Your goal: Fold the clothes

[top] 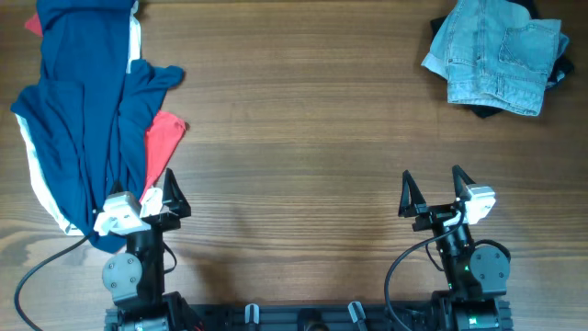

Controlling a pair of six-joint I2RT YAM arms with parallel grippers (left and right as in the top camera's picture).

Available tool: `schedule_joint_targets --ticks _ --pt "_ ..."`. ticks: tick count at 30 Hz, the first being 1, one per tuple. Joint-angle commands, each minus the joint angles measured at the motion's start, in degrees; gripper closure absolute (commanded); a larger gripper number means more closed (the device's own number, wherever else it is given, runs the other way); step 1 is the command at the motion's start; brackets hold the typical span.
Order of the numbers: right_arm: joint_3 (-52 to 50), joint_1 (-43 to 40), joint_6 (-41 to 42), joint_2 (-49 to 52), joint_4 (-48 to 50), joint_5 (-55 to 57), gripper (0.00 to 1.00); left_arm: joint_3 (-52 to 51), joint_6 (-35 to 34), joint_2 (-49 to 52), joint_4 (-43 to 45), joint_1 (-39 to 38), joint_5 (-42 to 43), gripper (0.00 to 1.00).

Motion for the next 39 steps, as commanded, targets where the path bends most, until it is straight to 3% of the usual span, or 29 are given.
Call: schedule_joint_targets --ticks 1,39 --pt "-0.07 0.2 0.57 -0.52 0.17 1.16 0.0 -0.11 0.92 -0.68 -1.11 0.22 0.83 0.0" --pt "-0.07 0.2 0.57 -0.52 0.17 1.16 0.0 -0.11 0.92 -0.57 -2.8 0.22 -0.2 0.0"
